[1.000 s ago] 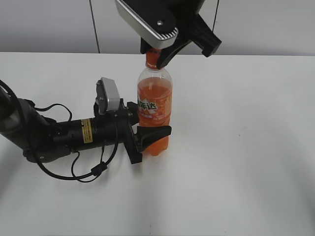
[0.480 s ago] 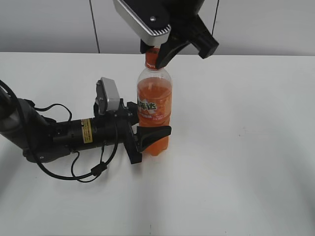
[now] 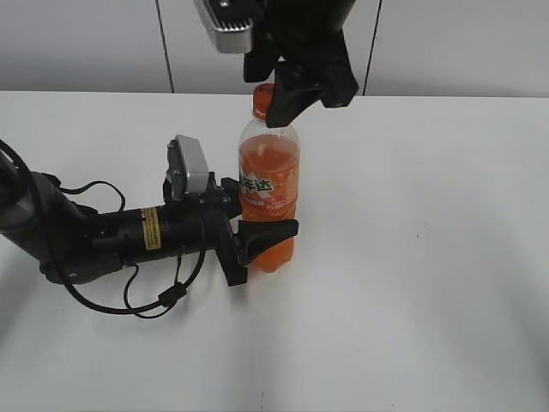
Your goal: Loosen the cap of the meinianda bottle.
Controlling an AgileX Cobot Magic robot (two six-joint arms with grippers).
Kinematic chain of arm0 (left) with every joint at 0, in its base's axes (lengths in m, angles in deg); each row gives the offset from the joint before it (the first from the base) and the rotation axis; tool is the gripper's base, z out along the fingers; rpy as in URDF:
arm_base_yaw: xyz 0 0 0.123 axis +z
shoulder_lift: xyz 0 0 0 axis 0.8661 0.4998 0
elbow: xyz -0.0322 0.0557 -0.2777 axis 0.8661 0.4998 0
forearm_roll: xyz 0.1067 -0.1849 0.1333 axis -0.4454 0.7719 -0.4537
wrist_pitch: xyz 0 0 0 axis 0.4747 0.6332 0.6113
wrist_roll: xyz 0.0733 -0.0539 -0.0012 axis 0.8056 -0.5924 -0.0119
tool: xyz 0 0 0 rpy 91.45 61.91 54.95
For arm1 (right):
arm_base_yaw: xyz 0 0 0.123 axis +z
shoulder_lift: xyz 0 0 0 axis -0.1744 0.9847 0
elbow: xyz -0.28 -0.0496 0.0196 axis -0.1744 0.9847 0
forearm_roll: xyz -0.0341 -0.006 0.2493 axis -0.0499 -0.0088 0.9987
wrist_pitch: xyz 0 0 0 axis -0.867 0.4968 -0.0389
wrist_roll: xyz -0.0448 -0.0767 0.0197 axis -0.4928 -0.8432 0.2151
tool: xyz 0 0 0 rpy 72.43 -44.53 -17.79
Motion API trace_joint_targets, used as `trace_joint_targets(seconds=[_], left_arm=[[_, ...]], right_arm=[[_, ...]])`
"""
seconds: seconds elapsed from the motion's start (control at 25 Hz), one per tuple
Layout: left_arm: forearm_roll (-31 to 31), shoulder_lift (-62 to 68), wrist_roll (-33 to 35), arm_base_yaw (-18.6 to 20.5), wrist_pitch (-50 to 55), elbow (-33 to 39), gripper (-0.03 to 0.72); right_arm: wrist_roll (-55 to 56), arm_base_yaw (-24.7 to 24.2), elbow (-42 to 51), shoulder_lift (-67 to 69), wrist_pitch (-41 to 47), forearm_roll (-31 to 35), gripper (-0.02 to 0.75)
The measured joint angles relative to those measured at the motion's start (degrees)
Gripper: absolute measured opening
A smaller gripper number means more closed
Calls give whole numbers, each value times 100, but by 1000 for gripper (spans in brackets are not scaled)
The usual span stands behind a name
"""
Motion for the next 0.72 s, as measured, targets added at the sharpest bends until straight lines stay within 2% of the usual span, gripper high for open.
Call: trace_joint_targets(seconds=[0.24, 0.36, 0.6, 0.72], left_arm=[[0, 0, -5, 0, 0, 0, 395], [0, 0, -5, 0, 0, 0, 395], [5, 0, -5, 0, 0, 0, 395], [11, 0, -5, 0, 0, 0, 395]], right_arm=[[1396, 0, -5, -212, 0, 0, 459], [2743, 0, -42, -368, 0, 0, 459], [6149, 0, -48, -474, 0, 6, 459], [7349, 0, -62, -474, 0, 11, 459]])
